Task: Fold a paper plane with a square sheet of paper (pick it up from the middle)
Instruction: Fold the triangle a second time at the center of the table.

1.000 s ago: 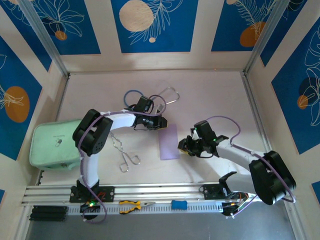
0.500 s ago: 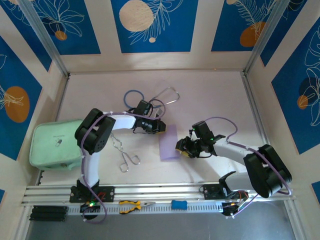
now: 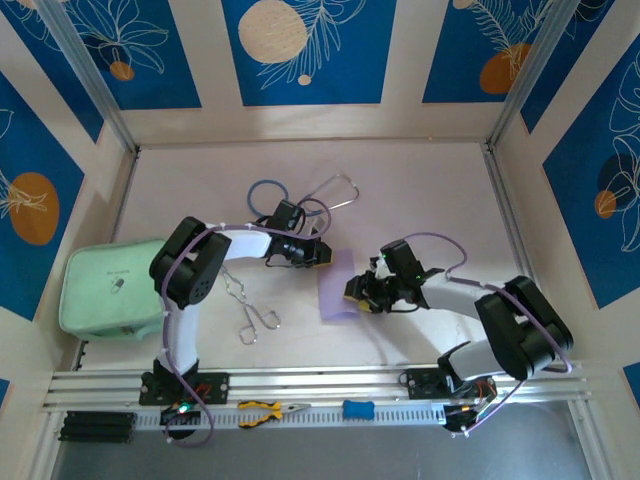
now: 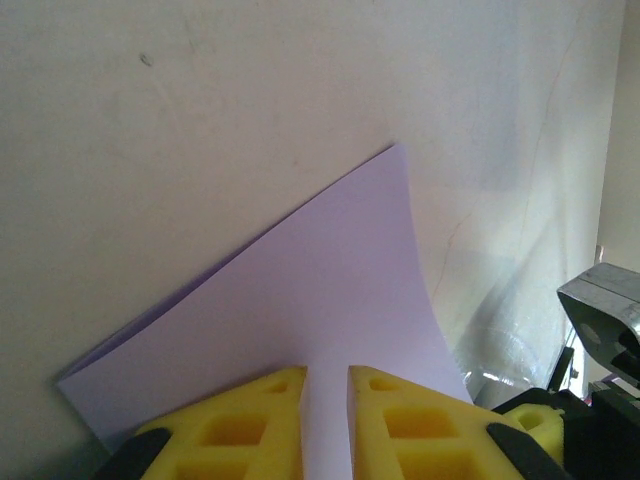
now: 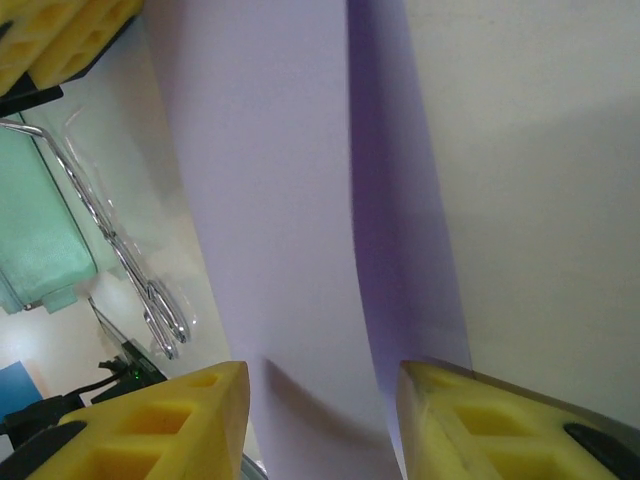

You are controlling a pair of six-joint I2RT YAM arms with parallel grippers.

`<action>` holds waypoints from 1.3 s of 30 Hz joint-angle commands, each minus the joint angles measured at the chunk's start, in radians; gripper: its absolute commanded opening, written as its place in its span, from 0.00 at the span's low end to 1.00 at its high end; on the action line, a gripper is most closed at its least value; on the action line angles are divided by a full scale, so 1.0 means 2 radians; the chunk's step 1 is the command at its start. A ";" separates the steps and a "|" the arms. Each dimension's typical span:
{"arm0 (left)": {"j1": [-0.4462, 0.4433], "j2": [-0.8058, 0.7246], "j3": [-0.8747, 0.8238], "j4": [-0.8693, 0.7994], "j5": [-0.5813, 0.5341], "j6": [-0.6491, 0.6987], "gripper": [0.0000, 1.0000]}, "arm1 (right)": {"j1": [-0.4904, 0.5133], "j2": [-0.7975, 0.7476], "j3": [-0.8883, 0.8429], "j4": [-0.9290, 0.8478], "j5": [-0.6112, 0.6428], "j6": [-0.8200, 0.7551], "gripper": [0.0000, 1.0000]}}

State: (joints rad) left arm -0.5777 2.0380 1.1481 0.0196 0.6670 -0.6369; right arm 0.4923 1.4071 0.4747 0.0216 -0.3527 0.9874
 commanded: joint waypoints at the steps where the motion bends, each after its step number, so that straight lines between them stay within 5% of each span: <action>1: 0.004 0.016 0.000 -0.015 0.007 0.013 0.20 | -0.008 0.011 0.017 0.019 -0.031 -0.010 0.44; 18: 0.004 0.020 0.013 -0.021 0.011 0.010 0.20 | -0.057 0.049 0.020 0.073 -0.117 -0.048 0.45; 32: 0.004 -0.042 0.012 -0.012 0.019 -0.009 0.29 | -0.068 0.095 0.030 0.059 -0.098 -0.058 0.14; 39: 0.004 -0.099 -0.018 0.001 -0.006 0.003 0.41 | -0.065 0.092 0.033 0.050 -0.052 -0.041 0.11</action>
State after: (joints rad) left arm -0.5777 1.8999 1.1439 0.0135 0.6762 -0.6529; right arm 0.3588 1.5929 0.5175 0.1551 -0.4953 0.8925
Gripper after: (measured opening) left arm 0.407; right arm 0.110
